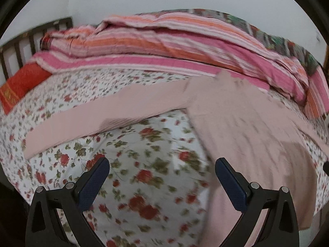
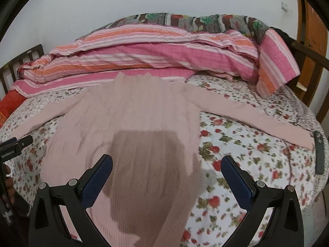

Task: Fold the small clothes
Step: 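Grasp the sleeve nearest the left tool and fold it across the sweater body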

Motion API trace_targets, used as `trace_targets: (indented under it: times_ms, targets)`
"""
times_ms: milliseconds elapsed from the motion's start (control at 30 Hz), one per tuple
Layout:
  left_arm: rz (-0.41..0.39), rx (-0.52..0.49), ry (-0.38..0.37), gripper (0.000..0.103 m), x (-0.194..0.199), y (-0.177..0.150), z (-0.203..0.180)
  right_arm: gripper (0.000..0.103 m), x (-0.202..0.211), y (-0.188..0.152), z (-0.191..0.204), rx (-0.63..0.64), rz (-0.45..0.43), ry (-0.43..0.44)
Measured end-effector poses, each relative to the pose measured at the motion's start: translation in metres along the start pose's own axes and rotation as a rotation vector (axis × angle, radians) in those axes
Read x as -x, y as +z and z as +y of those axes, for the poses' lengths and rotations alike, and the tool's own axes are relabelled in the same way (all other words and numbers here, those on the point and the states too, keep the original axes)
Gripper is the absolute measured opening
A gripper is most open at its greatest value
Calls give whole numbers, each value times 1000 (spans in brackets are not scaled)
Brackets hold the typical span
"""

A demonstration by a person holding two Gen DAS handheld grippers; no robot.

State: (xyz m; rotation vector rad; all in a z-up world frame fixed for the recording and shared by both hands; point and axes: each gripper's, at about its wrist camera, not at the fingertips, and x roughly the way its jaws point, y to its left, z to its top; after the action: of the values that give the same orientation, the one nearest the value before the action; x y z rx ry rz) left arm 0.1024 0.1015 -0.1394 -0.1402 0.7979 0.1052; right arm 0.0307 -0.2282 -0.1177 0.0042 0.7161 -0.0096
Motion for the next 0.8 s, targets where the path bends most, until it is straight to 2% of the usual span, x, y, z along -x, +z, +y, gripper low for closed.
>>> trace_targets:
  times_ms: [133,233,333,367,500,567,633,700,767,800]
  targets:
    - [1,188,-39,99,-19,2,52,103,-16,5,-1,-2,9,-25]
    - [-13,376,-66,95,-31,-1,106,103,-26,10,-5,-21,19,-8]
    - [-32,496,-71,83,-39,-7,149,102,-33,15,-7,-38,13,25]
    - [-44,518,-61,79,-39,-7,158,102,-35,16,-7,-39,10,36]
    - [-88,589,16,79,-38,-6,189,100,-44,26,-5,-48,7,86]
    - [-91,656,24,78,-45,-5,209,100,-47,31,-3,-53,1,108]
    - [-90,683,35,77,-49,-2,220,100,-50,37,-2,-51,-6,118]
    - [-96,661,121,69,-51,7,224,100,-52,40,-3,-52,-11,123]
    - [-88,626,208,38,-53,16,225,100,-52,41,-7,-52,-15,130]
    - [-82,611,236,29,-55,20,226,100,-53,42,-10,-52,-17,129]
